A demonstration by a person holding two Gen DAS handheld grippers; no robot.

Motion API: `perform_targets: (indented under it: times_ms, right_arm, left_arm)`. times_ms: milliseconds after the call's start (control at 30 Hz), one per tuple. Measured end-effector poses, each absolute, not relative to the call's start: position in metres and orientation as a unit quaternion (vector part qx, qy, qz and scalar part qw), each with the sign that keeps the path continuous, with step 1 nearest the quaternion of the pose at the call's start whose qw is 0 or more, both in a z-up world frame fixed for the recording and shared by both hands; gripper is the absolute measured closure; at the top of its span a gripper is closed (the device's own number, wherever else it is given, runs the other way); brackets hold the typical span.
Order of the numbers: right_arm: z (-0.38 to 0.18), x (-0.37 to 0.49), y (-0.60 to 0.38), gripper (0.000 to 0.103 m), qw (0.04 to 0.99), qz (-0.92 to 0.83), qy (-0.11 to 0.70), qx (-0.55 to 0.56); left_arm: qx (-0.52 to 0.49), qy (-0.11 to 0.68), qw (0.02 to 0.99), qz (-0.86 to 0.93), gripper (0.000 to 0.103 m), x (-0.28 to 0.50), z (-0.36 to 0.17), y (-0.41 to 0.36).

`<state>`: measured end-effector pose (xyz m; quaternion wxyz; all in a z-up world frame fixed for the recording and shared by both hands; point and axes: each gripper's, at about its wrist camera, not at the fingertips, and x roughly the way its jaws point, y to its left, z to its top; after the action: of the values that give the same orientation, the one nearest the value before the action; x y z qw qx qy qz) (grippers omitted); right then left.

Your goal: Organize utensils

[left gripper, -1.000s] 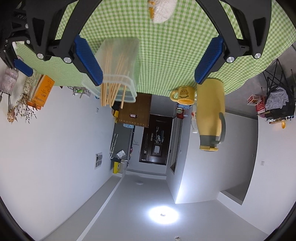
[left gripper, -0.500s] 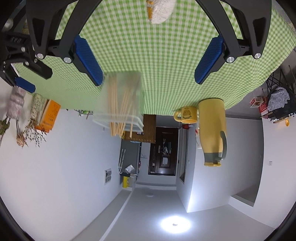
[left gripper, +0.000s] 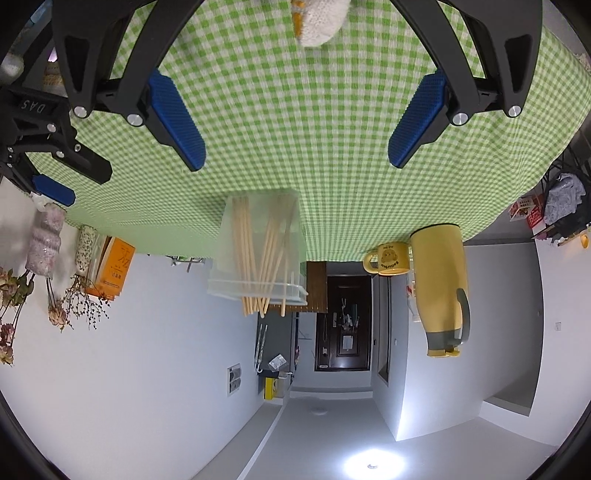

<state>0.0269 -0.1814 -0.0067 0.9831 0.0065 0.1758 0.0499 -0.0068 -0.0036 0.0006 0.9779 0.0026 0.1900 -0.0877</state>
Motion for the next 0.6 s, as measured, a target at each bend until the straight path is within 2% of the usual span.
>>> perform_targets:
  times_ms: [600]
  right_arm:
    - [-0.0126,0.0287,-0.1815,0.008,0.981,0.049,0.188,0.012]
  left_arm:
    - [0.001,0.201,0.975,-0.091,0.007,-0.0019,-0.0034,-0.0052]
